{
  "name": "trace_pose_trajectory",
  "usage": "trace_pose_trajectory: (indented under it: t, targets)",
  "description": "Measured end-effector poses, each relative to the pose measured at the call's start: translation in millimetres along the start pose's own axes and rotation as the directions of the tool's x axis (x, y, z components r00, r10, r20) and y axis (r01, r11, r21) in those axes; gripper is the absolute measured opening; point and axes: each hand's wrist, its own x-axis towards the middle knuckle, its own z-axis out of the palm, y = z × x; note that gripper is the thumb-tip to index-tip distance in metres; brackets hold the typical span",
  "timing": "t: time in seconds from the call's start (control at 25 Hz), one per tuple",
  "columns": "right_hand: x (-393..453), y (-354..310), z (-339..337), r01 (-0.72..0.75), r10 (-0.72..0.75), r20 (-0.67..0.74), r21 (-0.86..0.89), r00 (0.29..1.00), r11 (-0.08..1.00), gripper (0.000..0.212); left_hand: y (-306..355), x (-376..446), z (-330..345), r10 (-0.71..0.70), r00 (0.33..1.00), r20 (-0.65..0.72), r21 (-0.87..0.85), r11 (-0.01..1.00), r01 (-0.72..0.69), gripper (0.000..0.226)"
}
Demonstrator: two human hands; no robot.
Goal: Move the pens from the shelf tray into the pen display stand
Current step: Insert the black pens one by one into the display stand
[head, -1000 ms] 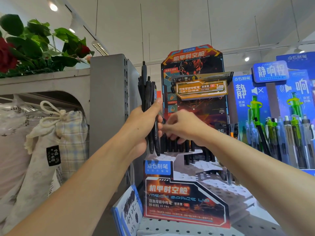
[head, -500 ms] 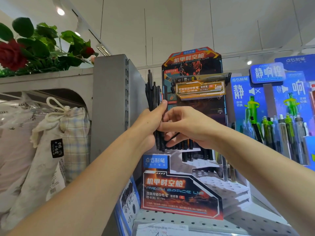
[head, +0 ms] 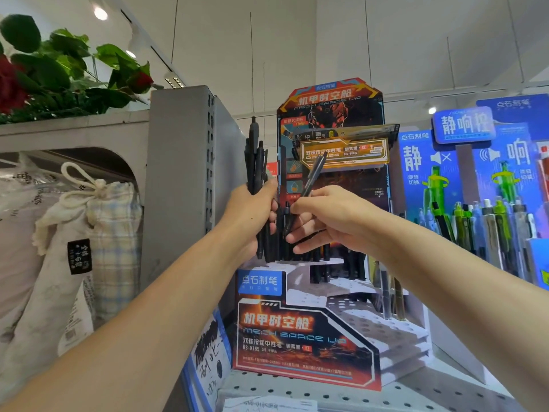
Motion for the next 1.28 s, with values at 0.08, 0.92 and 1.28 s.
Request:
trace_pose_trajectory:
  t: [0.08, 0.92, 1.28]
  targets:
    - [7.7, 6.6, -2.2, -0.006, 0.004, -0.032, -0.055, 0.999, 0.998, 0.015, 2.8, 1.6, -1.8, 0.066, 0.998, 0.005, 0.001, 0.998, -0.066, 0.02]
    - [31.6, 27.1, 8.7, -0.036, 0.087, 0.062, -0.57, 0.994, 0.821, 0.021, 2.4, -1.7, -4.9, 0.191, 0.98, 0.049, 0.03, 0.981, -0.192, 0.012]
    - [31.7, 22.9, 8.4, -0.026, 0.055, 0.039, -0.533, 0.998, 0.846, 0.021, 7.2, -4.4, -6.9, 0.181, 0.982, 0.051, 0.024, 0.983, -0.183, 0.012]
